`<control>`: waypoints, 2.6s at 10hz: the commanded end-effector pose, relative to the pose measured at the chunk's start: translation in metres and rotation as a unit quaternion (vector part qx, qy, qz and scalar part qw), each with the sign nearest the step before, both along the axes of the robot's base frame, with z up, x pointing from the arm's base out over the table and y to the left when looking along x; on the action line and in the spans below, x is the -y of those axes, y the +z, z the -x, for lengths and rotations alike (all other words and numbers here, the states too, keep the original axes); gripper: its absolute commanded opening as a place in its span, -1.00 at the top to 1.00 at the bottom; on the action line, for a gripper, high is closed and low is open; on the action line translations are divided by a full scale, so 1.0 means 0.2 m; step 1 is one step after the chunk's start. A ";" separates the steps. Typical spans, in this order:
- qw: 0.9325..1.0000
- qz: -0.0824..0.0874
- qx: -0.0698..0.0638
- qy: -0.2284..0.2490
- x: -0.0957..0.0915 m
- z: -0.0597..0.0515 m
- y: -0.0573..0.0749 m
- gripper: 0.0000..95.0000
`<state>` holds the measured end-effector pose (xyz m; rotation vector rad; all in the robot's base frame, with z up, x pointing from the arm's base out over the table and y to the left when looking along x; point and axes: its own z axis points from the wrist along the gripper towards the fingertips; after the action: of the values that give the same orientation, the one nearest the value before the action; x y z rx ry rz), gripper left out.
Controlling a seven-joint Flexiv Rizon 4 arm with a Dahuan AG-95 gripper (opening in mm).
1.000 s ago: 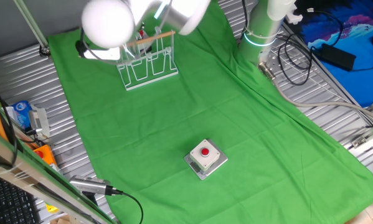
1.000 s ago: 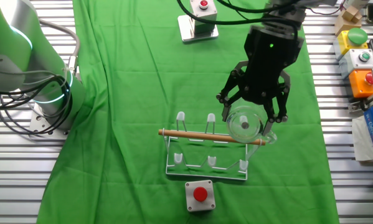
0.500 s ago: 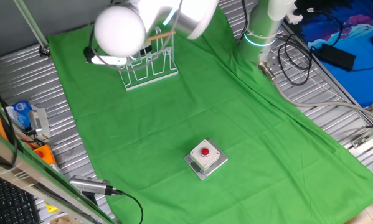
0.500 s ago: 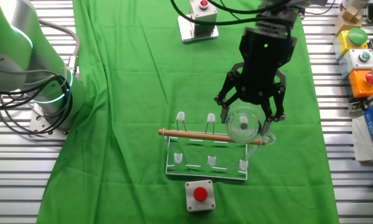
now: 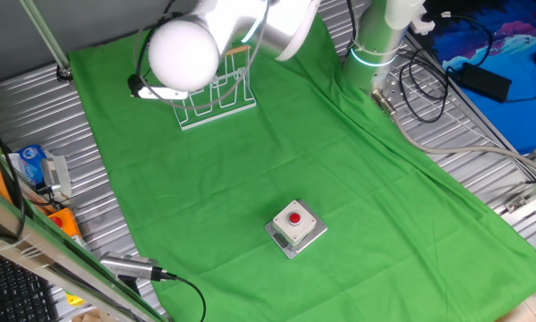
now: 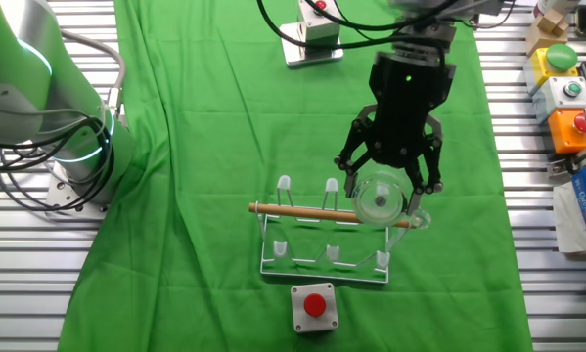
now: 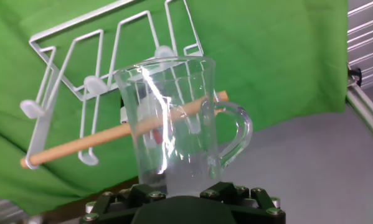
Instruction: Put the cup on the cup rack
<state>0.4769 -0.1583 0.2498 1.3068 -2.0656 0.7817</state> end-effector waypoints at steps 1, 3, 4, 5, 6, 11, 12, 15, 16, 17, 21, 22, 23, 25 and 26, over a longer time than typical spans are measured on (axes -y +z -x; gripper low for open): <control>1.000 0.001 0.000 0.000 0.00 0.00 -0.01 1.00; 1.000 0.000 0.005 0.000 -0.01 0.00 -0.04 1.00; 1.000 0.001 0.007 0.000 -0.01 0.00 -0.05 1.00; 1.000 0.001 0.009 -0.001 -0.02 0.00 -0.06 1.00; 1.000 0.001 0.010 -0.002 -0.02 0.00 -0.07 1.00; 1.000 0.002 0.018 -0.004 -0.03 -0.01 -0.12 1.00; 1.000 0.006 0.024 -0.008 -0.03 -0.01 -0.12 1.00; 1.000 0.007 0.025 -0.006 -0.03 -0.01 -0.12 0.60; 1.000 0.008 0.025 -0.006 -0.03 -0.01 -0.12 0.60; 1.000 0.008 0.024 -0.005 -0.03 -0.01 -0.12 0.60; 1.000 0.006 0.022 -0.003 -0.03 -0.01 -0.12 -0.20; 1.000 0.005 0.021 -0.002 -0.03 -0.01 -0.12 -0.60; 1.000 0.002 0.020 -0.001 -0.03 -0.01 -0.12 -0.60; 1.000 -0.010 0.025 -0.001 -0.03 -0.01 -0.12 -0.60; 0.999 -0.017 0.031 -0.007 -0.03 -0.01 -0.12 -0.60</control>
<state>0.4796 -0.1535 0.2267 1.3029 -2.1412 0.7956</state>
